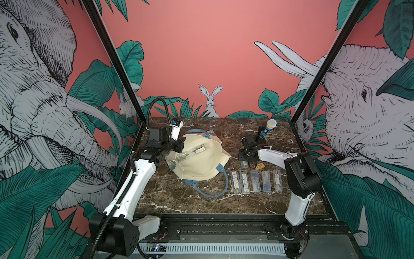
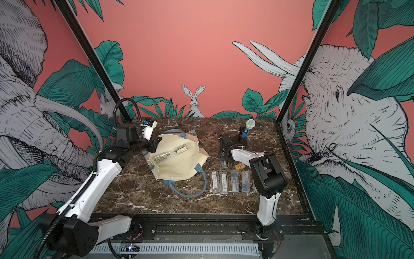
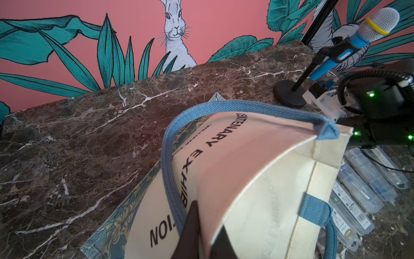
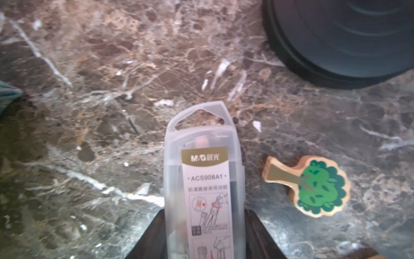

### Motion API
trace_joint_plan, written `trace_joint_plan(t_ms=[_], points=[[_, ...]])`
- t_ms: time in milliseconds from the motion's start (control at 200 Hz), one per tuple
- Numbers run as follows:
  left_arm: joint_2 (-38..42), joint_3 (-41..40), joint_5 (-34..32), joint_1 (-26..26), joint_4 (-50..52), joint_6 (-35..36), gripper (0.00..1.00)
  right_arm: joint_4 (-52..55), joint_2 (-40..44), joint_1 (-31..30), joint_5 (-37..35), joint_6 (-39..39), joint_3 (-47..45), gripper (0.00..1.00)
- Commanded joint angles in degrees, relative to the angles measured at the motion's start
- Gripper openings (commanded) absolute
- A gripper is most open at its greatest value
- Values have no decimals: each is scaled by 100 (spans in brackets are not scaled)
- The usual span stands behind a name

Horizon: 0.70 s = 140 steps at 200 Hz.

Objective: Take out the compass set from the canvas bag
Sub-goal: Place the compass set at the center of the board.

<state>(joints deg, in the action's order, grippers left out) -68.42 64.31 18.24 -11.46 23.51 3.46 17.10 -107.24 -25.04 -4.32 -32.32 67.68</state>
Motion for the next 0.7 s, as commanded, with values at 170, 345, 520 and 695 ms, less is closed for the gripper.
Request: trace_joint_plan(t_ms=[170, 345, 520, 695], points=[[233, -51, 162, 9, -197, -65, 0, -114, -172, 55, -197, 208, -36, 41], [230, -42, 163, 12, -189, -62, 0, -34, -127, 52, -278, 148, -63, 50], [231, -31, 171, 13, -189, -56, 0, 125, -8, 56, -329, 54, 12, 58], [247, -43, 162, 29, -174, -38, 0, 277, 244, 49, -257, 32, 26, 65]])
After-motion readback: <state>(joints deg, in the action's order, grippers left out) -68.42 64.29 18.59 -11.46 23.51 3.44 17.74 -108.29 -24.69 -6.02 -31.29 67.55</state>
